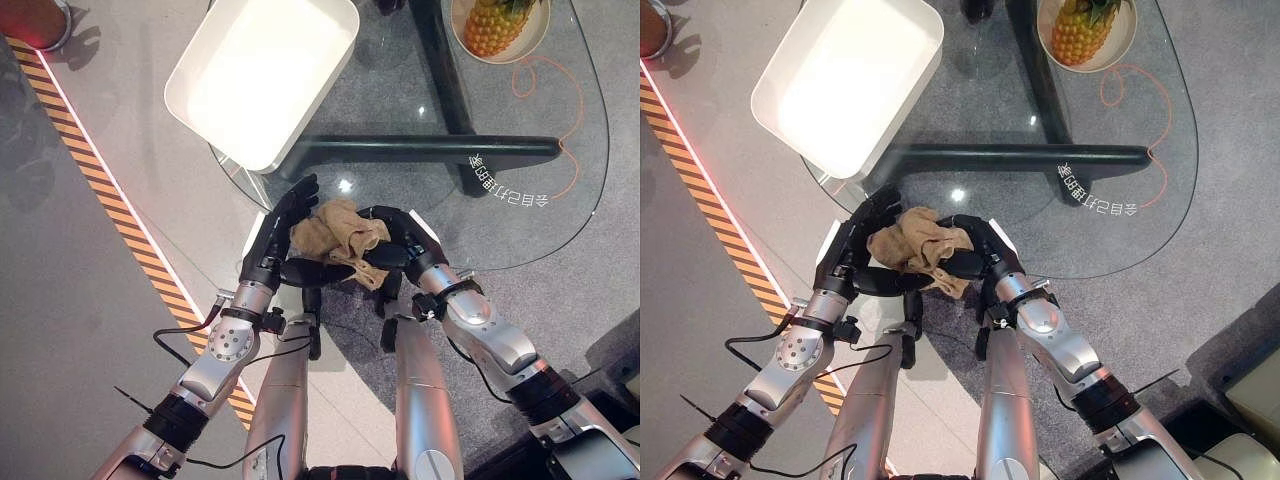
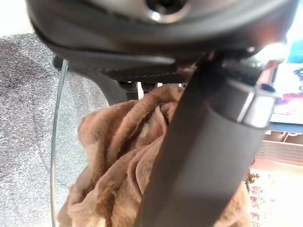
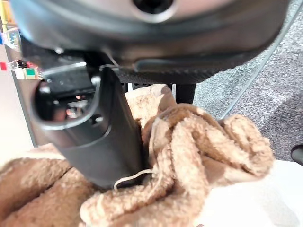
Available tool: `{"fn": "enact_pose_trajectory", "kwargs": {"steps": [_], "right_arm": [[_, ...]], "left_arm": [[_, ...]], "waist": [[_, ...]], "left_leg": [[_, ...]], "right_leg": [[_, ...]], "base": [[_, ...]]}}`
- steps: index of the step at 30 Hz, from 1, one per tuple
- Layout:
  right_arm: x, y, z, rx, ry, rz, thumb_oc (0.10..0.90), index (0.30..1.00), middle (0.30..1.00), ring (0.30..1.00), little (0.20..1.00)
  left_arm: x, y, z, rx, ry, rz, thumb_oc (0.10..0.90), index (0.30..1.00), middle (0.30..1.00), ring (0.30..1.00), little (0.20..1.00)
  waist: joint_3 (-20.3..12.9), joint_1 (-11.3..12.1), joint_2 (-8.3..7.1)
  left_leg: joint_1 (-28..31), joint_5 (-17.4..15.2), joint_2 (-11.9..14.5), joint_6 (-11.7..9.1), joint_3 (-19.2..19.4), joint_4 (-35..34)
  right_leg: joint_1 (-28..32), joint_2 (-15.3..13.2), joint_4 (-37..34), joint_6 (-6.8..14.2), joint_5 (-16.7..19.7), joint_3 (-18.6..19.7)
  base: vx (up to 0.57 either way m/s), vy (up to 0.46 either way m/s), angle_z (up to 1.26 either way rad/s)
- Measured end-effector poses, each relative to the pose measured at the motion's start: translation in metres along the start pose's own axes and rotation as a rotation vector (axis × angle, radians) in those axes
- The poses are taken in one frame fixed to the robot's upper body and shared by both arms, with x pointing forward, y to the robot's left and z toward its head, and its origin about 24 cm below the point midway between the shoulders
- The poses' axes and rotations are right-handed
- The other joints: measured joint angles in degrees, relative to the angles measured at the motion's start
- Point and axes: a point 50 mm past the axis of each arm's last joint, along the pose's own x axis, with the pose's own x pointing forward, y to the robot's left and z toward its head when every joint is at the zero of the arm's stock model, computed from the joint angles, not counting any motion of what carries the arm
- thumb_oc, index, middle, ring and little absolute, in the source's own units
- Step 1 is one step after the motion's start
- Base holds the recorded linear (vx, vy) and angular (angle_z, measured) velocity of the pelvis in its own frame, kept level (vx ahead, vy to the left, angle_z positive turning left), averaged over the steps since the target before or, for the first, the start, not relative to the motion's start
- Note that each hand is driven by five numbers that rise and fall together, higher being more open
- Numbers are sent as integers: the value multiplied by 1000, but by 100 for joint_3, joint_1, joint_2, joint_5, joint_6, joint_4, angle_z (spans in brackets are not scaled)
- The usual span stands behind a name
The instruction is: Wipe the table with a cloth and put it in the basket.
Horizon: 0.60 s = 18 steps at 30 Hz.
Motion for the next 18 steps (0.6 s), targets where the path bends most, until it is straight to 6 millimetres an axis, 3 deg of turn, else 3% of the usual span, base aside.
{"fn": "enact_pose_trajectory", "kwargs": {"steps": [1,3,4,5,18], "right_arm": [[0,0,0,2,0,0,100,300,300,300,200],[0,1,0,8,0,1,100,300,300,300,200],[0,1,0,13,1,2,100,300,300,300,200],[1,2,0,20,0,5,100,300,300,300,200],[0,7,-5,158,46,78,100,300,300,300,200]], "left_arm": [[0,0,0,9,-4,3,800,900,900,900,900],[1,0,1,24,-11,-3,394,552,552,552,494],[0,-1,1,25,-11,-3,221,404,404,404,321],[0,-1,1,27,-12,-5,100,300,300,300,200],[7,4,3,56,-19,-20,100,300,300,300,200]], "waist": [[0,7,0],[0,12,0],[0,12,0],[0,12,0],[-1,9,-22]], "left_leg": [[0,0,-3,0,1,1],[0,0,-9,0,0,0],[0,0,-10,0,0,0],[0,0,-11,1,0,1],[-1,-1,-4,1,0,21]], "right_leg": [[0,-3,0,0,0,0],[0,-7,1,1,0,1],[0,-10,2,1,0,1],[0,-10,2,1,0,2],[1,1,1,-10,15,5]], "base": [[0,0,0],[0,0,0],[0,0,0],[0,0,0],[0,0,0]]}}
